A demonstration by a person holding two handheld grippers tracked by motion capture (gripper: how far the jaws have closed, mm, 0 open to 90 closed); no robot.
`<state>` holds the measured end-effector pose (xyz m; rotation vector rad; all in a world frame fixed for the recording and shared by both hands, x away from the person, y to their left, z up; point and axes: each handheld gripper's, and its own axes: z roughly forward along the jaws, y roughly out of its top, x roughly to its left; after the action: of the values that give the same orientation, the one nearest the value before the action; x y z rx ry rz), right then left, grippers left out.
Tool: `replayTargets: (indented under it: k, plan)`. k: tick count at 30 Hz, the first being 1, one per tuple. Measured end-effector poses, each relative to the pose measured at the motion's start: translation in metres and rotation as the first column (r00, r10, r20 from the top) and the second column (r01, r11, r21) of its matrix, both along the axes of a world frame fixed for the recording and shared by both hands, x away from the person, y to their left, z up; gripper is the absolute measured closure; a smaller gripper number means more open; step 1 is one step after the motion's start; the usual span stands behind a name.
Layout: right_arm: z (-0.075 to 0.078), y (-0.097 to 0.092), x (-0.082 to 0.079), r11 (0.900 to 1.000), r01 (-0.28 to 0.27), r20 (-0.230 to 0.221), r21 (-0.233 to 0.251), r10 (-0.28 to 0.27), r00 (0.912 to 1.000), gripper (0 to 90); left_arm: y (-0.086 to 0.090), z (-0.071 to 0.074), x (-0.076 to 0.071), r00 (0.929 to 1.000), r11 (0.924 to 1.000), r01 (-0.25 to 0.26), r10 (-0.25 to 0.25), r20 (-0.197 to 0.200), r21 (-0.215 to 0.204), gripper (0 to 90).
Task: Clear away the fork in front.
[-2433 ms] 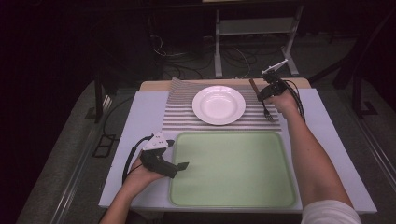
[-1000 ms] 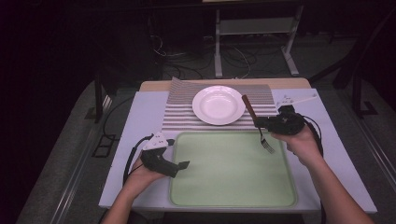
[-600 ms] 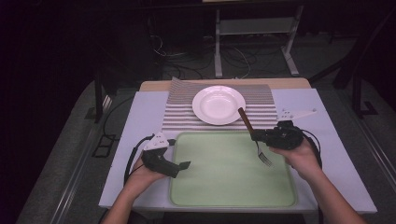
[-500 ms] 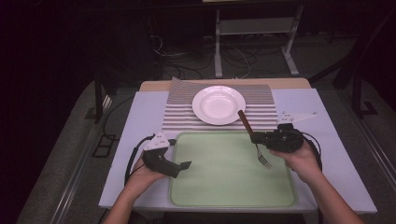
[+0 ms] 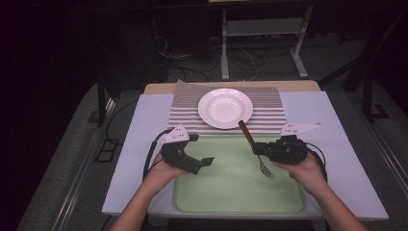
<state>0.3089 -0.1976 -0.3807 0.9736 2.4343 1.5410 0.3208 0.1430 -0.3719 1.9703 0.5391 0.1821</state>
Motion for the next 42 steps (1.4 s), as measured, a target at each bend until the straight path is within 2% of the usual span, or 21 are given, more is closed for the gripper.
replayTargets:
  k: [6,13,16,19,24,33,42]
  plan:
    - [0.000,0.002,-0.001,1.0000,0.003,0.006,0.002,-0.003,1.0000,76.8,-0.024,0.014,0.011,0.9994,0.9991,0.033,-0.033,0.008,-0.028,11.5]
    - [0.000,0.006,-0.002,1.0000,-0.002,0.019,0.004,0.002,0.9998,76.8,-0.052,0.020,0.017,0.9972,0.9963,0.070,-0.071,-0.022,-0.049,21.3]
    - [0.000,0.008,-0.002,1.0000,-0.004,0.026,0.000,0.004,0.9997,76.8,-0.061,0.021,0.019,0.9965,0.9961,0.074,-0.076,-0.035,-0.048,25.3]
    - [0.000,0.012,-0.003,1.0000,-0.010,0.031,0.003,0.009,0.9995,76.8,-0.068,0.021,0.021,0.9959,0.9950,0.069,-0.073,-0.053,-0.072,31.2]
    - [-0.001,0.020,-0.004,0.9997,-0.026,0.043,0.004,0.025,0.9987,76.8,-0.070,0.019,0.018,0.9958,0.9932,0.058,-0.064,-0.066,-0.101,40.6]
    - [0.000,0.030,-0.006,0.9994,-0.035,0.061,0.006,0.035,0.9976,76.8,-0.073,0.010,0.018,0.9926,0.9947,0.051,-0.060,-0.105,-0.089,55.9]
    - [-0.001,0.034,-0.006,0.9993,-0.038,0.070,-0.001,0.038,0.9968,76.8,-0.072,0.010,0.019,0.9894,0.9909,0.050,-0.066,-0.129,-0.125,68.9]
